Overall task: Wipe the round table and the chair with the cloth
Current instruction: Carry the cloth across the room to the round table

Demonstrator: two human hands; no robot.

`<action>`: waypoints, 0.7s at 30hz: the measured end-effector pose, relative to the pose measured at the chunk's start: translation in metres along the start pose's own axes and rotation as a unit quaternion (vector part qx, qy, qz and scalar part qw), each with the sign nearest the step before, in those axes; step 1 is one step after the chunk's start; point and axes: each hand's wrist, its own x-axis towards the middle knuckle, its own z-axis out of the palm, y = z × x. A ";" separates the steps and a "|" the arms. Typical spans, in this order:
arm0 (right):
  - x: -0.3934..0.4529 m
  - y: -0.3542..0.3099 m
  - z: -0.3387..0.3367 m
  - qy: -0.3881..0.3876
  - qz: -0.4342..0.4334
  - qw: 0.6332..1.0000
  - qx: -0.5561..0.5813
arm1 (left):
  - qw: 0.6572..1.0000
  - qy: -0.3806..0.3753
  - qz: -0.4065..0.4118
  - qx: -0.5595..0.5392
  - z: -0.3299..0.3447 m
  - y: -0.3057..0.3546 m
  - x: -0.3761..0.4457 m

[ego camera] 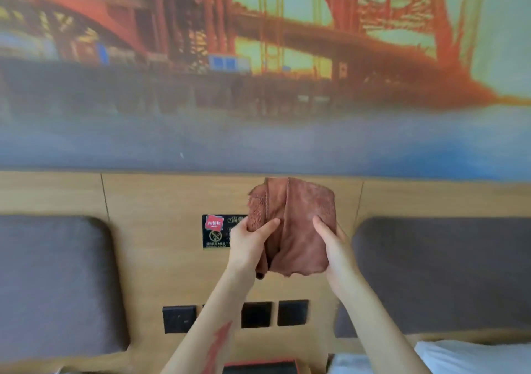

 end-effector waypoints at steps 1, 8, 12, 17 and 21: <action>-0.002 -0.015 0.004 -0.006 -0.015 1.000 0.009 | 1.000 -0.001 0.012 -0.006 0.001 0.016 -0.002; -0.025 -0.074 0.015 -0.047 -0.084 0.995 0.037 | 0.996 -0.025 0.058 -0.067 0.007 0.074 -0.025; -0.036 -0.089 0.005 -0.048 -0.104 0.992 0.046 | 0.993 -0.042 0.064 -0.087 0.016 0.083 -0.036; -0.053 -0.099 -0.025 -0.022 -0.109 0.993 0.047 | 0.991 -0.076 0.060 -0.091 0.040 0.080 -0.052; -0.076 -0.106 -0.062 0.005 -0.123 0.992 0.030 | 0.983 -0.130 0.045 -0.120 0.070 0.069 -0.068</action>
